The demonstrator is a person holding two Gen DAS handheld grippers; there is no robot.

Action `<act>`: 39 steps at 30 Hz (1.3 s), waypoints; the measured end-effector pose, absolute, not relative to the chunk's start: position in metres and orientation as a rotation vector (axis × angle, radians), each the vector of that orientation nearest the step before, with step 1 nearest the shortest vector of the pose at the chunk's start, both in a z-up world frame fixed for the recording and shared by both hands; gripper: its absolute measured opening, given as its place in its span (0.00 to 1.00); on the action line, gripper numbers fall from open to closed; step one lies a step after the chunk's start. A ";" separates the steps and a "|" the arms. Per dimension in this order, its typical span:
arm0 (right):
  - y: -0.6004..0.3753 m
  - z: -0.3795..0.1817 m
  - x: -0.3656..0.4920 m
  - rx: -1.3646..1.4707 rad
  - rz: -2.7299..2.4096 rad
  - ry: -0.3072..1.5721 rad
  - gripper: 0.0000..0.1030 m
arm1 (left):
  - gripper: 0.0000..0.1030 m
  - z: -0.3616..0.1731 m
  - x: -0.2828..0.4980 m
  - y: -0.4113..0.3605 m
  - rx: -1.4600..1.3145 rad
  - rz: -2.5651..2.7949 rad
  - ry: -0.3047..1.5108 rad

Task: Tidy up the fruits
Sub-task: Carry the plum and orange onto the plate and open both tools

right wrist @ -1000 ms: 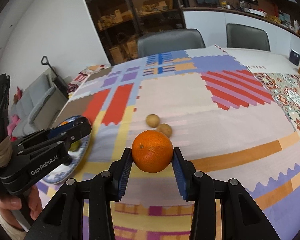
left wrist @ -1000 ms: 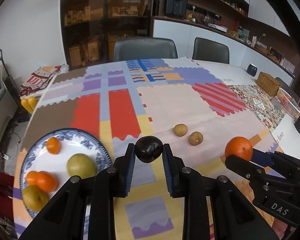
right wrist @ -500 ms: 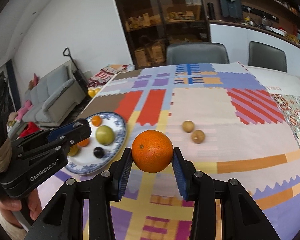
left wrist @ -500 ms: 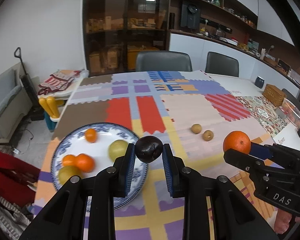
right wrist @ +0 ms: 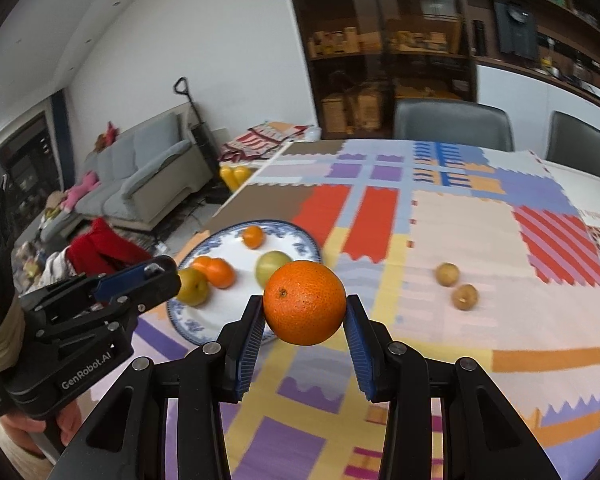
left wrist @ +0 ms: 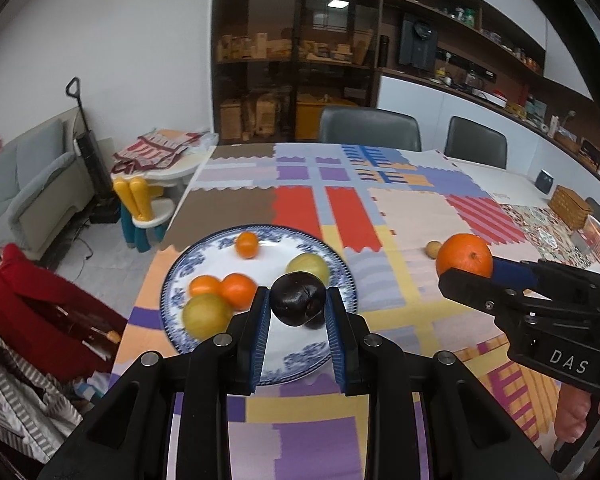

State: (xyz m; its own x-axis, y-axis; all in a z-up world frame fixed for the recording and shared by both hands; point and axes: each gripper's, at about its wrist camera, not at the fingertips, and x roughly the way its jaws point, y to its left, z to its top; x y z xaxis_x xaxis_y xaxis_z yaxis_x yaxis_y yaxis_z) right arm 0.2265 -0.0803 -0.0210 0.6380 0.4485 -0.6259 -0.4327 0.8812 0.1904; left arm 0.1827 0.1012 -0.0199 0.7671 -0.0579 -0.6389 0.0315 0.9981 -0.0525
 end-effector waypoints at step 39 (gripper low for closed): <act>0.012 -0.080 0.296 -0.013 0.716 0.870 0.52 | 0.42 -0.088 0.208 0.151 -0.156 -0.008 0.822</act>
